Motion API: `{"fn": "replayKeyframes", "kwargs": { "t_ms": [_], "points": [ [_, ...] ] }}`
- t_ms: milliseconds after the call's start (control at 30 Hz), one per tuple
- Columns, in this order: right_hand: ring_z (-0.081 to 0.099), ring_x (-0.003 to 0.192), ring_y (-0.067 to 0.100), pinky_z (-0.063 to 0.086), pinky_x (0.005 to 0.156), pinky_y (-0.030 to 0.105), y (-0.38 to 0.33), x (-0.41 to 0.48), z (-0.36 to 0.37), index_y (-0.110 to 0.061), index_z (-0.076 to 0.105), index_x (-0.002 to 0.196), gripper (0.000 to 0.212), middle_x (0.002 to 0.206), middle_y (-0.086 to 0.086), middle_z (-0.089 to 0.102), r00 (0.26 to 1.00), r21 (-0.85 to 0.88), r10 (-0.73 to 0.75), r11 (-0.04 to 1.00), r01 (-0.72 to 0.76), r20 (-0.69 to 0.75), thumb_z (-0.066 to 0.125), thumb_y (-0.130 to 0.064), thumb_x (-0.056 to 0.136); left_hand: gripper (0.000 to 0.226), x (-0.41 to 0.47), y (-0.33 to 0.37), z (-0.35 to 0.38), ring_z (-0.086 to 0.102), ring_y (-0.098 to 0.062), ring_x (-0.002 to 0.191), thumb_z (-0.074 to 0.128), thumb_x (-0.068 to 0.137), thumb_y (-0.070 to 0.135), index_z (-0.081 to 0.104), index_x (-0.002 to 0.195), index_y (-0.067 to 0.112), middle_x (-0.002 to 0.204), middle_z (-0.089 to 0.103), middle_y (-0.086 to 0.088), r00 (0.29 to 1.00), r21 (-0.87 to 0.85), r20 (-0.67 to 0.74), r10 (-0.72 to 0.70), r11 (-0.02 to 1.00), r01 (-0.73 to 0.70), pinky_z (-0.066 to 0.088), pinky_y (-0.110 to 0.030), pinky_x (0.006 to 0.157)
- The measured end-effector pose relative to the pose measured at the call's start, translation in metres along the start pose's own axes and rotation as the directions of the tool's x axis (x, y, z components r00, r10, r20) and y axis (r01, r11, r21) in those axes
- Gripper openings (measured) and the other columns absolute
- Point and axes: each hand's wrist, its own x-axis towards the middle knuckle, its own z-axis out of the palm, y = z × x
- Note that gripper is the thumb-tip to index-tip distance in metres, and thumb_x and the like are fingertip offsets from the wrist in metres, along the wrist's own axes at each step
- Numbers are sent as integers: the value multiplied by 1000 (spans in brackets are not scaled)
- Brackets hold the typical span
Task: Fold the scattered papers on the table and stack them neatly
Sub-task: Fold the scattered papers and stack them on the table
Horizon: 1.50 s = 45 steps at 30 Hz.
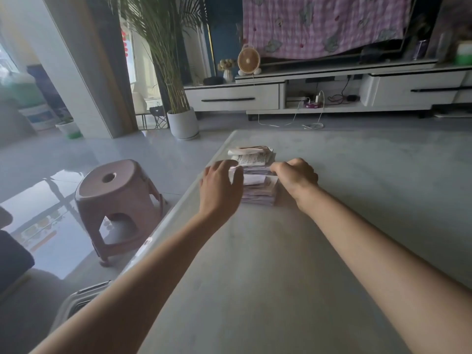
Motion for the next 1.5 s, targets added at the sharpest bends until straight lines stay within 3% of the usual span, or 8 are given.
{"fn": "replayKeyframes", "kwargs": {
  "t_ms": [133, 300, 667, 800, 933, 1167, 1267, 1500],
  "points": [
    [46, 69, 24, 35, 64, 28, 6, -29, -49, -13, 45, 62, 29, 69, 6, 49, 994, 49, -52, 998, 48, 91, 61, -30, 80, 30, -34, 44, -5, 44, -28, 119, 50, 93, 27, 62, 117, 14, 127, 57, -7, 980, 15, 91, 178, 983, -180, 33, -34, 97],
    [44, 74, 16, 38, 64, 28, 52, -83, -160, -14, 54, 90, 16, 81, 3, 48, 971, -15, -26, 999, 30, 239, 60, -28, 87, 34, -94, 132, 4, 39, -23, 123, 48, 94, 33, 57, 122, 17, 130, 51, -4, 897, -48, 294, 330, 942, -331, 31, -32, 99],
    [55, 70, 20, 44, 69, 21, 241, -219, -501, -18, 61, 71, 29, 80, 12, 63, 847, -170, -90, 986, 0, -523, 57, 8, 82, 38, -234, 348, 90, 31, -25, 132, 50, 93, 27, 48, 130, 16, 140, 40, -8, 659, -232, 587, 470, 878, -420, 29, -35, 107],
    [56, 74, 18, 41, 65, 15, 277, -238, -528, -10, 64, 82, 4, 85, 10, 66, 844, -256, -139, 967, 2, -518, 66, -7, 81, 36, -271, 403, 123, 40, -27, 126, 50, 93, 25, 51, 128, 14, 134, 46, -12, 624, -277, 672, 400, 916, -289, 33, -27, 98],
    [54, 106, 28, 40, 87, 34, 301, -237, -494, -10, 56, 115, 49, 111, 9, 60, 942, -753, -180, 650, -101, -282, 62, -46, 82, 34, -298, 422, 149, 48, -25, 119, 50, 94, 26, 52, 126, 13, 131, 52, -9, 631, -316, 690, 355, 932, -179, 35, -24, 91],
    [64, 71, 29, 38, 53, 26, 308, -232, -465, -6, 60, 78, 7, 77, 12, 66, 889, -851, -302, 500, -158, -343, 64, -12, 78, 24, -304, 428, 155, 59, -37, 102, 42, 94, 14, 61, 85, 4, 90, 60, -19, 653, -280, 740, 164, 957, 77, 43, -28, 69],
    [50, 33, 24, 23, 35, 17, 301, -228, -464, -8, 50, 53, 22, 42, 7, 52, 798, -751, -371, 644, -147, -474, 70, -6, 62, 30, -299, 444, 165, 60, -32, 87, 42, 96, 29, 55, 87, 3, 89, 56, -16, 571, -344, 818, 68, 853, 392, 51, -38, 86],
    [57, 60, 9, 38, 55, 18, 279, -217, -445, -11, 58, 76, 16, 67, -2, 62, 672, -200, -245, 969, 146, -699, 59, -19, 90, 65, -283, 446, 173, 59, -25, 102, 45, 84, 66, 58, 118, 12, 110, 63, -9, 132, -343, 915, 381, 565, 750, 48, -36, 83]
  ]
}}
